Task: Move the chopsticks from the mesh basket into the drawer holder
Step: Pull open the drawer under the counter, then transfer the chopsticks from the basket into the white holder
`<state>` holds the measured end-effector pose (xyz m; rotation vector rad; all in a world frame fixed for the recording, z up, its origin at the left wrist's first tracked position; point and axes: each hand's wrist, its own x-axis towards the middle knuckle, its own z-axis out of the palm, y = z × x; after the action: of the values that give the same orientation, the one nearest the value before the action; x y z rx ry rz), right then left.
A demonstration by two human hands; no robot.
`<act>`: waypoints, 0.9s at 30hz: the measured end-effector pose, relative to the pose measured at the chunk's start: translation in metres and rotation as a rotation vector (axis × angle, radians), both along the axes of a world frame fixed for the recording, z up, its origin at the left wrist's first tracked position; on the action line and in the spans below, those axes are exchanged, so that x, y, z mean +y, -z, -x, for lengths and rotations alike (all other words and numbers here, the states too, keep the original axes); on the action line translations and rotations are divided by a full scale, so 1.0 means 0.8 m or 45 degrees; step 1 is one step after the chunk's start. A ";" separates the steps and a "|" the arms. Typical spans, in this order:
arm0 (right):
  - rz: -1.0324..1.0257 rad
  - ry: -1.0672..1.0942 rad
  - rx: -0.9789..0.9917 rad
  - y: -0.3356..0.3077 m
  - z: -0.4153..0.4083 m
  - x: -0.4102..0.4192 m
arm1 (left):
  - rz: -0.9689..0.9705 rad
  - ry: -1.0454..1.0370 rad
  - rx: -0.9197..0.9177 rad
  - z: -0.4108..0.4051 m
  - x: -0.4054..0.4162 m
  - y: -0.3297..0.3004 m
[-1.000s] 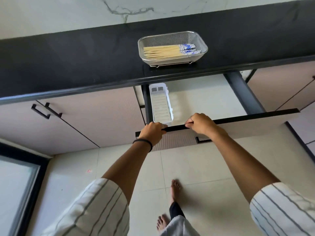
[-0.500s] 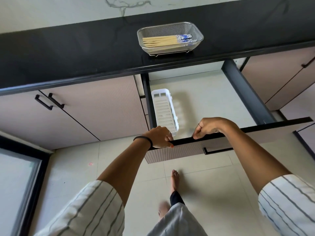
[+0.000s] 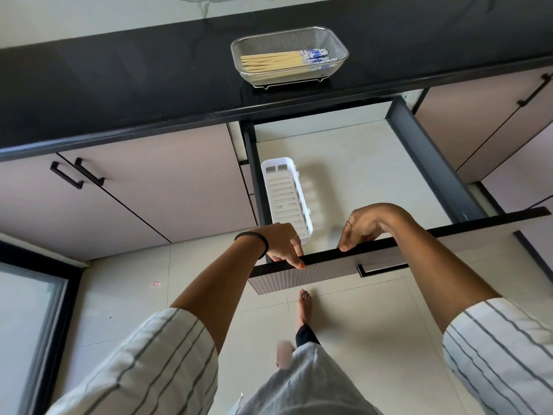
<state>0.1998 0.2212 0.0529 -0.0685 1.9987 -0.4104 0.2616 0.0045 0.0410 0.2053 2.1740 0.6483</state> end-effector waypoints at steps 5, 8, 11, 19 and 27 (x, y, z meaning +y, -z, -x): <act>-0.029 -0.018 -0.042 0.000 0.003 -0.002 | -0.022 -0.021 -0.107 0.008 0.002 -0.002; -0.067 -0.114 -0.123 -0.003 0.011 -0.008 | -0.037 -0.056 -0.207 0.015 0.002 -0.004; -0.092 -0.192 -0.238 -0.005 0.021 -0.016 | -0.045 -0.056 -0.355 0.028 0.000 -0.012; 0.369 -0.067 0.363 -0.058 0.144 -0.049 | -0.136 -0.662 0.648 0.163 -0.035 -0.058; 0.695 0.060 1.297 -0.145 0.319 -0.077 | -0.223 -1.174 1.020 0.281 -0.072 -0.101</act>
<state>-0.0554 0.1599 0.1687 -0.6896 2.8054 -1.1033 0.0369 -0.0529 0.1218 -0.5936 2.9554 1.4543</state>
